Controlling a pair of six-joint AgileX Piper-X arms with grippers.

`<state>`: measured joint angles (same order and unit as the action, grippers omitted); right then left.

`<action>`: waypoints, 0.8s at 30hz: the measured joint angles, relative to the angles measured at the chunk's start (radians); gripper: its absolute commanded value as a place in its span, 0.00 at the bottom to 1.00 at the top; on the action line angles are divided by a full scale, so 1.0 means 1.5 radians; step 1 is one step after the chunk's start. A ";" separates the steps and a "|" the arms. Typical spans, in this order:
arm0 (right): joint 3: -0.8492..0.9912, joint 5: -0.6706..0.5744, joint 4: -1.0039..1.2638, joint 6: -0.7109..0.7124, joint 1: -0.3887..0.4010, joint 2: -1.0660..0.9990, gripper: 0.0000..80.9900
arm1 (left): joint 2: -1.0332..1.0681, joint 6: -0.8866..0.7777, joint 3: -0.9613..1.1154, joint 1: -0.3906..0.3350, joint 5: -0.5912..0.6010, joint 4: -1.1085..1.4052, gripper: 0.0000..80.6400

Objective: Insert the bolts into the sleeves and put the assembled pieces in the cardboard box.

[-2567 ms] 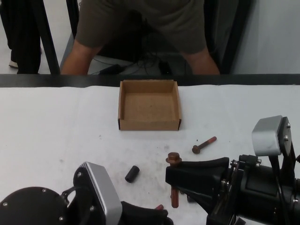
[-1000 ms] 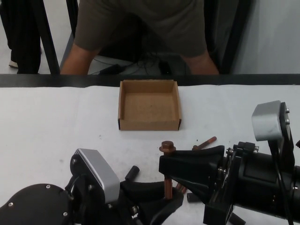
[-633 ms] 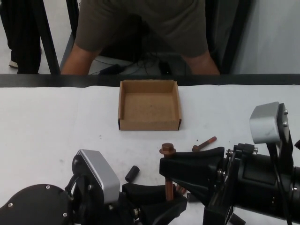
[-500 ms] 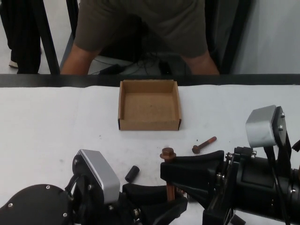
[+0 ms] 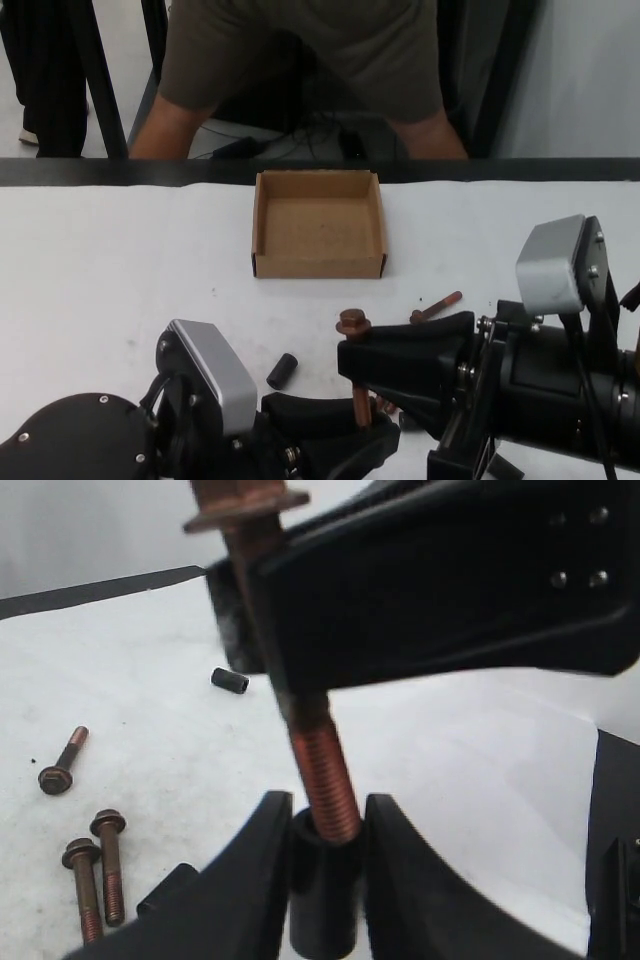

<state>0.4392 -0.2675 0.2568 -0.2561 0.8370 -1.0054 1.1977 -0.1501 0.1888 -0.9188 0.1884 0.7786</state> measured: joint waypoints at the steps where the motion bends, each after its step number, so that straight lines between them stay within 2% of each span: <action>1: 0.002 0.000 -0.002 0.003 0.000 0.000 0.00 | 0.000 0.000 0.000 0.000 0.000 0.000 0.01; 24: 0.007 0.000 -0.042 0.030 0.000 0.000 0.00 | 0.000 0.000 0.000 0.000 0.007 -0.011 0.01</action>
<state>0.4491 -0.2675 0.1933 -0.2106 0.8370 -1.0054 1.1977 -0.1501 0.1888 -0.9188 0.1986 0.7621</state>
